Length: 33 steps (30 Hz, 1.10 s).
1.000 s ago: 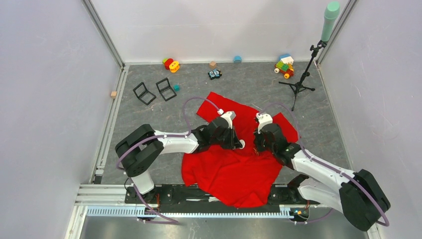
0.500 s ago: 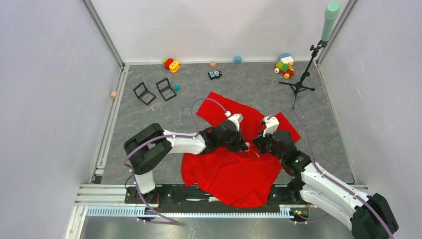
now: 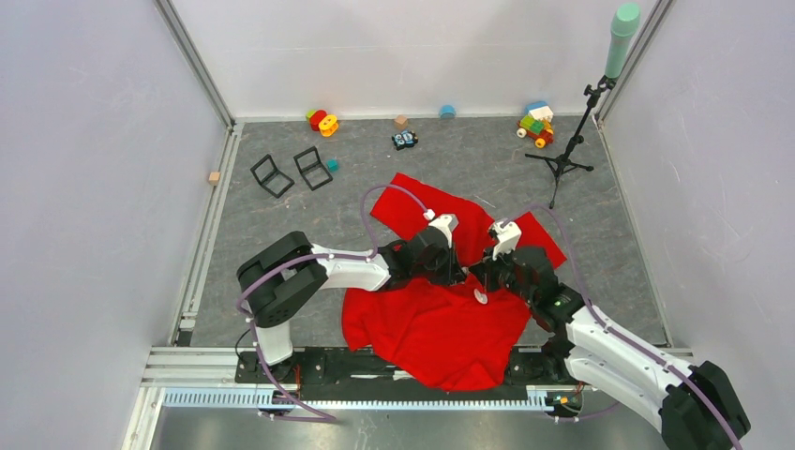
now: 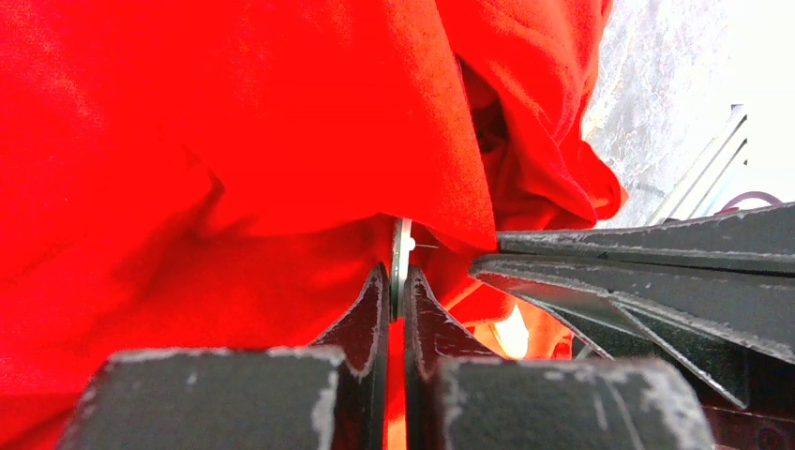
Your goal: Pin the brooch onto the clothing
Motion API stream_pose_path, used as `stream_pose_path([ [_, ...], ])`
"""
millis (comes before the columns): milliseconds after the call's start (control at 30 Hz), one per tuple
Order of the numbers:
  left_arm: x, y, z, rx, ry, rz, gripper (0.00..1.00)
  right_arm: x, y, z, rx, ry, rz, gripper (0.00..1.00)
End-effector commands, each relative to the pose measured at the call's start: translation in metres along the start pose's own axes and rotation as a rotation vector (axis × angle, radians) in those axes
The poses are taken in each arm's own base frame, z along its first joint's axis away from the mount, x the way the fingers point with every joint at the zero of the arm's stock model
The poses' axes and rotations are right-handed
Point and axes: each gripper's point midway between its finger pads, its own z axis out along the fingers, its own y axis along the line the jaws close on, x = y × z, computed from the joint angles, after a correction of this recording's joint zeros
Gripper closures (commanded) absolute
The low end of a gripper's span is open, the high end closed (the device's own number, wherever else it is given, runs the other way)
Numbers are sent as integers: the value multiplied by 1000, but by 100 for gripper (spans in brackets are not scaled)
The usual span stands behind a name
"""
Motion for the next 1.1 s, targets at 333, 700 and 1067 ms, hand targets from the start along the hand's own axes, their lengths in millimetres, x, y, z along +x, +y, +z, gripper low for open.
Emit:
stream_pose_path([
  [333, -28, -19, -12, 39, -118, -27, 98, 2, 13, 2, -89, -11, -23, 100],
  [700, -35, -28, -23, 93, -166, -72, 98, 22, 7, 5, -71, 41, -10, 100],
  [1067, -35, -53, -29, 232, -164, -61, 98, 37, 6, 6, -77, 57, 12, 100],
])
